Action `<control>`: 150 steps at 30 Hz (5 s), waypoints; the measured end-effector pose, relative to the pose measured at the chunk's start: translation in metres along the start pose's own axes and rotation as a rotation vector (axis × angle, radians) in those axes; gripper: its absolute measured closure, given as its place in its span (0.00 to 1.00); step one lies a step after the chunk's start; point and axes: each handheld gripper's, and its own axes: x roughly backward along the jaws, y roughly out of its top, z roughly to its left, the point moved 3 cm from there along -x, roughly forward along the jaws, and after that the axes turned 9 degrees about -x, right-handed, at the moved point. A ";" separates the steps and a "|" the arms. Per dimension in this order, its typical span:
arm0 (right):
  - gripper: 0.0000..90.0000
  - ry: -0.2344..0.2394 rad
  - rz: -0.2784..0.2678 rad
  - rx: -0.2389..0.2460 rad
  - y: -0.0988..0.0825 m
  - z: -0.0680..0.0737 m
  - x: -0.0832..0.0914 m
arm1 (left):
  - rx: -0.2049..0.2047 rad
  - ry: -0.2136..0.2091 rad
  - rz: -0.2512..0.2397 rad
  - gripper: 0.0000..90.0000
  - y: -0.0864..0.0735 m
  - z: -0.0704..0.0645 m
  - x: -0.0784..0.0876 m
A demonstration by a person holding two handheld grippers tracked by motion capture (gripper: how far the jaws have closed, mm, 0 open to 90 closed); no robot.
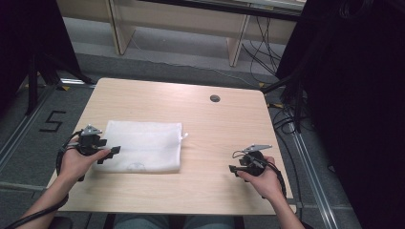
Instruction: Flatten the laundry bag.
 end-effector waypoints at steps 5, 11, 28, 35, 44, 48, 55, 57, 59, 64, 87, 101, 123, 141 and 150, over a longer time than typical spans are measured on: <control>0.51 0.007 0.002 -0.005 0.000 0.001 0.001 | 0.045 0.007 -0.026 0.38 0.004 0.003 -0.002; 0.50 0.015 -0.025 0.021 0.001 0.005 -0.001 | 0.088 0.086 0.033 0.39 0.000 0.013 -0.007; 0.77 0.070 -0.033 0.131 0.050 0.048 0.001 | 0.091 0.065 0.122 0.52 0.016 0.003 -0.046; 0.75 0.090 -0.049 0.142 0.085 0.060 -0.021 | 0.015 0.022 0.105 0.52 0.039 -0.016 -0.073; 0.72 0.047 -0.052 0.023 0.125 0.053 -0.051 | -0.026 -0.042 0.123 0.50 0.066 -0.043 -0.100; 0.72 0.014 -0.045 -0.011 0.131 0.042 -0.064 | -0.031 -0.053 0.109 0.50 0.068 -0.051 -0.104; 0.67 0.005 -0.010 -0.037 0.134 0.032 -0.074 | -0.026 -0.105 0.097 0.47 0.075 -0.056 -0.105; 0.66 0.001 -0.007 -0.036 0.135 0.030 -0.076 | 0.018 -0.115 0.066 0.46 0.080 -0.050 -0.102; 0.65 0.004 -0.003 -0.043 0.136 0.029 -0.078 | 0.034 -0.095 0.042 0.46 0.084 -0.042 -0.100; 0.67 -0.007 0.003 -0.054 0.137 0.028 -0.081 | 0.057 -0.079 0.048 0.47 0.087 -0.028 -0.100; 0.68 -0.020 0.060 -0.183 0.140 0.020 -0.095 | 0.291 -0.095 0.019 0.54 0.082 0.000 -0.105; 0.94 -0.012 0.045 -0.071 0.142 0.017 -0.098 | 0.174 -0.085 0.087 0.81 0.084 -0.016 -0.116; 0.83 -0.026 0.009 -0.123 0.148 0.006 -0.092 | 0.184 -0.098 0.040 0.79 0.099 -0.020 -0.119; 0.95 -0.056 -0.015 -0.029 0.155 0.004 -0.092 | 0.177 -0.097 0.019 0.89 0.113 -0.019 -0.119; 0.95 -0.043 -0.096 -0.048 0.170 0.008 -0.069 | 0.155 -0.099 -0.081 0.88 0.138 -0.018 -0.102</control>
